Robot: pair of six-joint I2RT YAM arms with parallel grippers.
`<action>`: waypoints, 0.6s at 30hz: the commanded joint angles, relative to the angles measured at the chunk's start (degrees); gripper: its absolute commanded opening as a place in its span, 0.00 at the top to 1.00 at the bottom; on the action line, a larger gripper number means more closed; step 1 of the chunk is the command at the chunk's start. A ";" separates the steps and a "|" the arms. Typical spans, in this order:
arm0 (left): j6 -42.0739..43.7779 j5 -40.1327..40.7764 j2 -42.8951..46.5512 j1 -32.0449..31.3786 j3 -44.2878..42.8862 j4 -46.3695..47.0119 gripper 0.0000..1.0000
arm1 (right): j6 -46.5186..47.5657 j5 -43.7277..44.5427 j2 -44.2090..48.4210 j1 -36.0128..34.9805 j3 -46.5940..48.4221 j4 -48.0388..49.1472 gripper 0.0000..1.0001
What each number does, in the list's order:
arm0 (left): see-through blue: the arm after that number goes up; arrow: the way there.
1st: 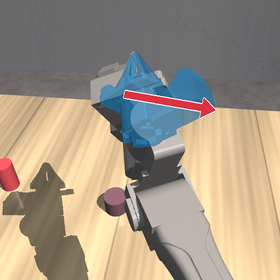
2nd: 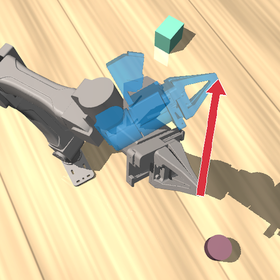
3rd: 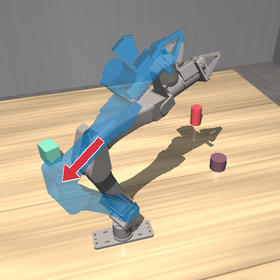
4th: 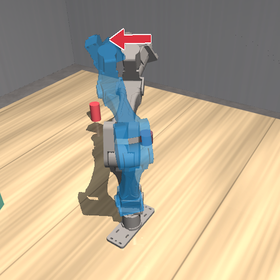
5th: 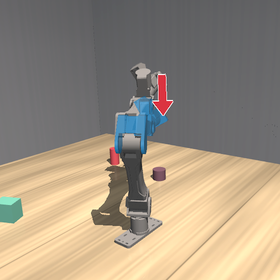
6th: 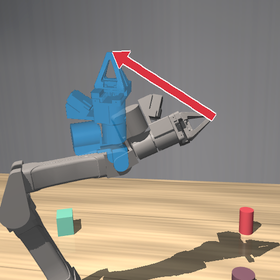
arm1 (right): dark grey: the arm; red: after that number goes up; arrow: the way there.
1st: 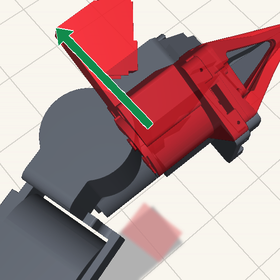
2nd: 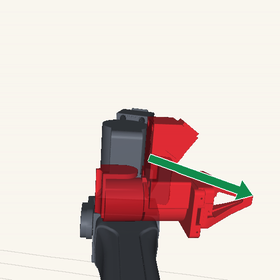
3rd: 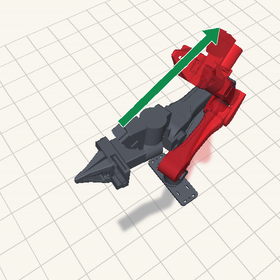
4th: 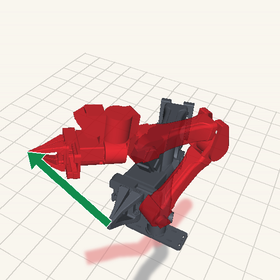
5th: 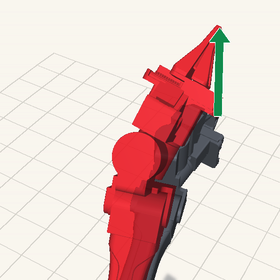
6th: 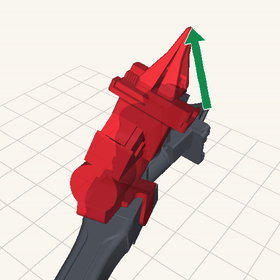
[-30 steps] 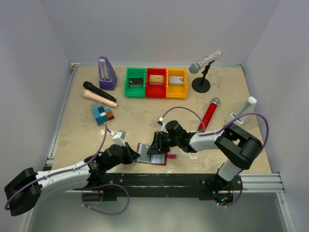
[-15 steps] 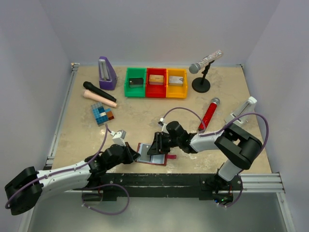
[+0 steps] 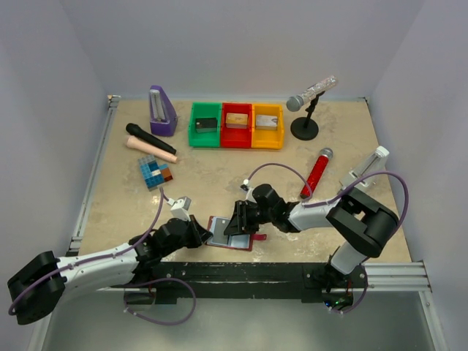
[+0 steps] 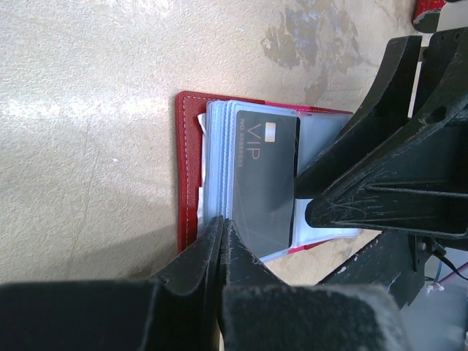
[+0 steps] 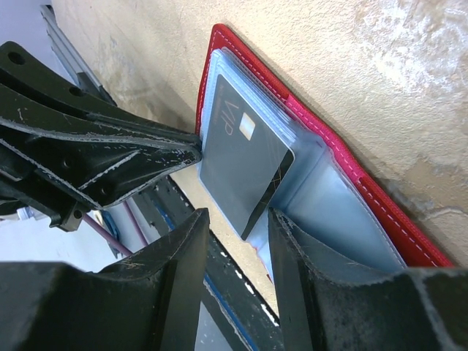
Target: Take the credit cards out of the card holder
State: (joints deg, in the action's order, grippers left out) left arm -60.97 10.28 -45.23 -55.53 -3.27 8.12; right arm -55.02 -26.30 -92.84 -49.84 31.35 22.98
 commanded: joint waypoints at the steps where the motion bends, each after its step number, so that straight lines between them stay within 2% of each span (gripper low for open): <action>1: -0.38 0.26 -1.26 0.16 0.54 -1.18 1.00 | 0.36 0.64 0.55 0.01 -0.85 1.36 0.57; 10: -0.38 -0.26 -2.49 0.16 0.63 -0.82 1.00 | -3.68 -0.85 0.02 0.36 -4.19 13.04 0.58; 18: -0.55 -0.35 -2.75 0.16 0.81 -0.74 1.00 | -5.27 -1.29 0.46 0.98 -6.22 19.55 0.58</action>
State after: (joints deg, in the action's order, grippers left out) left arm -61.04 10.22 -46.89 -55.53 -3.27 9.85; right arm -58.98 -26.61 -92.88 -49.32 25.71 35.46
